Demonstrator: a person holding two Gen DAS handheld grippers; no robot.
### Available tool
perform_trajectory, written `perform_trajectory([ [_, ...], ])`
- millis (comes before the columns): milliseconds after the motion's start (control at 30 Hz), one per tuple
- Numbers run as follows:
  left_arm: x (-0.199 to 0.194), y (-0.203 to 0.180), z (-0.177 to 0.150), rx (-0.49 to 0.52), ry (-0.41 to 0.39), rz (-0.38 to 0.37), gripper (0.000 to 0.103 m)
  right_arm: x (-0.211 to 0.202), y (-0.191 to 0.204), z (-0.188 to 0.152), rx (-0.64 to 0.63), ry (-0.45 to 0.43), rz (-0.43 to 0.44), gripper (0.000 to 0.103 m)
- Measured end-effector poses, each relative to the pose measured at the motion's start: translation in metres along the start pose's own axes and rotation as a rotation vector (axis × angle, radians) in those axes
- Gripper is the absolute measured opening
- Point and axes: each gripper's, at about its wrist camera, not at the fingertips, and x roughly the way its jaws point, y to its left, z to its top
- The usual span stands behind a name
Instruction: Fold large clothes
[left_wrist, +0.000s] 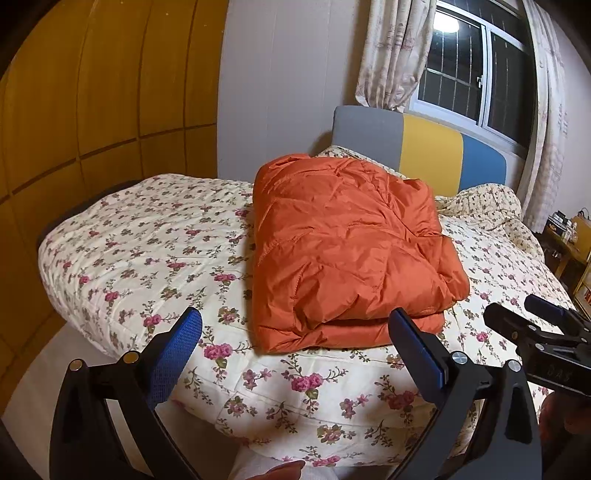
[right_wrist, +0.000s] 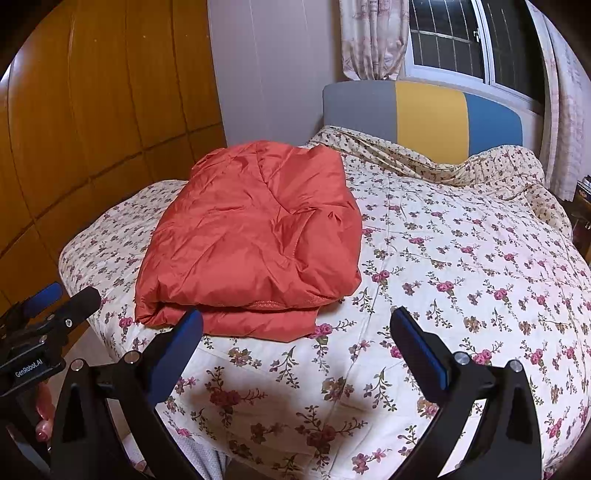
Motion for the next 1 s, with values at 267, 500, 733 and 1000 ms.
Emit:
perform_trajectory([
  [267, -0.0013, -0.0032, -0.0007, 0.006, -0.001, -0.016, 0.100, -0.0003, 0.0001, -0.0003, 0.001, 0.000, 0.003, 0.101],
  [500, 0.0013, -0.0035, -0.0024, 0.005, 0.010, -0.018, 0.100, 0.0004, 0.0005, -0.0006, 0.006, 0.005, 0.005, 0.101],
  [733, 0.0025, -0.0037, -0.0031, 0.005, 0.015, -0.019, 0.100, 0.0013, 0.0005, -0.0007, 0.005, 0.009, 0.006, 0.101],
  [1000, 0.0043, -0.0042, -0.0043, 0.003, 0.021, -0.023, 0.100, 0.0018, -0.0005, -0.0010, 0.009, 0.013, 0.008, 0.101],
])
